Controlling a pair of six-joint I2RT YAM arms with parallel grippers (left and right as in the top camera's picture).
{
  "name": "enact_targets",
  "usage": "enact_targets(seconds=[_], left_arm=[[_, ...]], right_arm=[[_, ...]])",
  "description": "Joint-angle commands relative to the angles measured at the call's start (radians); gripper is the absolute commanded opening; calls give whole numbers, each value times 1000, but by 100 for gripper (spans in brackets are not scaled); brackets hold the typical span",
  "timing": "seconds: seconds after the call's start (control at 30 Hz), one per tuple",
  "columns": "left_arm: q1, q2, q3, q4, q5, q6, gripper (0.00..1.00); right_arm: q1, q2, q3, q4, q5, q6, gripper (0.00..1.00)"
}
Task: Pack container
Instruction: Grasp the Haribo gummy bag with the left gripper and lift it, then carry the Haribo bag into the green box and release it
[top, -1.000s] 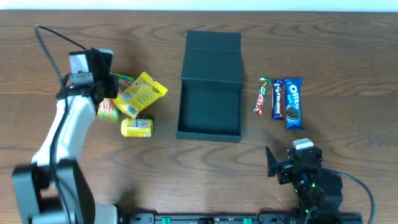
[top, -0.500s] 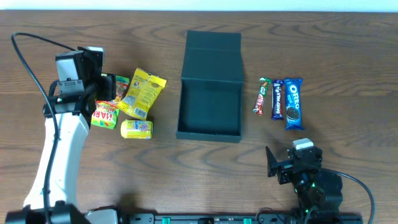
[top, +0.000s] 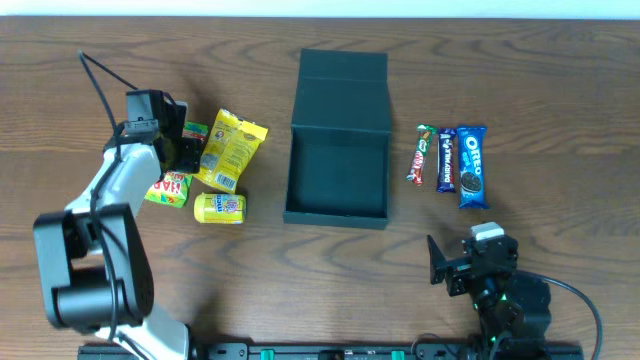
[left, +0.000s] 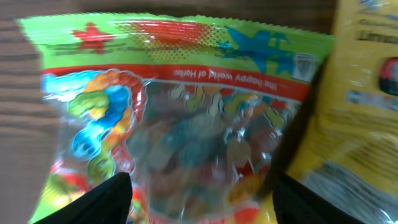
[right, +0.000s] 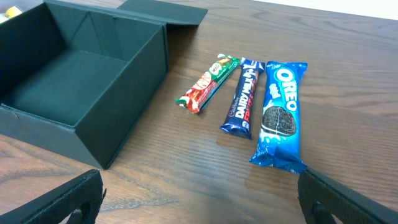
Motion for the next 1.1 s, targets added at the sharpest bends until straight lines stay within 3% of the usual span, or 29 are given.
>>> enact_targets(seconds=[0.0, 0.17, 0.23, 0.47, 0.5, 0.77, 1.07], left_arm=[[11, 72, -3, 24, -6, 18, 72], [30, 145, -3, 46, -5, 13, 66], [35, 158, -3, 46, -5, 13, 50], [45, 170, -3, 45, -3, -14, 8], [45, 169, -2, 45, -3, -14, 6], [37, 82, 10, 14, -3, -90, 6], [-46, -268, 32, -42, -6, -96, 6]], right_arm=[[7, -6, -3, -1, 6, -10, 99], [7, -6, -3, -1, 6, -10, 99], [7, -6, -3, -1, 6, -10, 99], [7, -6, -3, -1, 6, -10, 99], [7, -6, -3, -1, 6, -10, 99], [7, -6, -3, 0, 6, -10, 99], [7, -6, -3, -1, 6, -10, 99]])
